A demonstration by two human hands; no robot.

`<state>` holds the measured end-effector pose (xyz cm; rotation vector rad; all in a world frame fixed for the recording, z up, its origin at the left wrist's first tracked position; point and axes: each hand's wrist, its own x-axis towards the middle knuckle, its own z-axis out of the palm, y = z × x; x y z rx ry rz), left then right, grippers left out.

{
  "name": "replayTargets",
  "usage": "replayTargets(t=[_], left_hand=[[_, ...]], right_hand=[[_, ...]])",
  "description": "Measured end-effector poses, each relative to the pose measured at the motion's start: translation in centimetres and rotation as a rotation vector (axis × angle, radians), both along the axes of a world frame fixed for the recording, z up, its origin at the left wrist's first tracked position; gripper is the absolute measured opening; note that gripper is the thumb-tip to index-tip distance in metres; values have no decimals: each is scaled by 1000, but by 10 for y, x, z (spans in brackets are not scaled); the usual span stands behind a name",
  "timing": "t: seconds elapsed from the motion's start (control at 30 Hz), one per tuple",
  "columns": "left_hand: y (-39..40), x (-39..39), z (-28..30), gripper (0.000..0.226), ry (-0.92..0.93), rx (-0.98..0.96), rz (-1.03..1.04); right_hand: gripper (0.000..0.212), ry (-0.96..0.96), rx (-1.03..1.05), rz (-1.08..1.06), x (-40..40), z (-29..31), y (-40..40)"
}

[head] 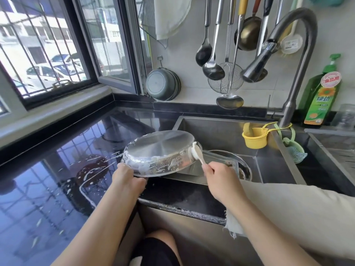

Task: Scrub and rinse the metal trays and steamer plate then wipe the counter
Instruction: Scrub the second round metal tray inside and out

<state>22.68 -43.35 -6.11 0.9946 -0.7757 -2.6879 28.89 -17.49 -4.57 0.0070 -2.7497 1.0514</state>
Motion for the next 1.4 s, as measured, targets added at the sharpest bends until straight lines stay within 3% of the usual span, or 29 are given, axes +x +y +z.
replayTargets(t=[0.2,0.3,0.37,0.43,0.53,0.67,0.77,0.93,1.1,1.3,1.4], left_hand=[[-22,-1,-9,20,-26,-163,-109],[-15,11,0,33,-14,-221,-143],[-20,16,6,35,1,-186,-124],[-24,20,14,40,68,-29,-89],[0,48,35,50,224,127,77],[32,71,46,38,359,176,144],[28,68,55,36,384,107,143],[20,65,52,27,322,49,140],[-3,61,40,26,212,71,230],[4,54,39,23,167,133,250],[5,51,39,33,157,114,196]], right_hand=[[45,23,36,120,11,-2,-11],[44,19,11,17,3,1,-8],[43,48,18,72,10,2,-16],[43,54,36,149,20,4,-28],[46,35,38,144,17,0,-40],[41,76,15,168,21,-2,-69],[40,124,20,195,20,4,-81],[39,173,78,241,14,10,-78],[42,8,96,50,-7,8,-38],[45,13,-28,279,25,1,-66],[41,-10,-47,200,18,5,-61]])
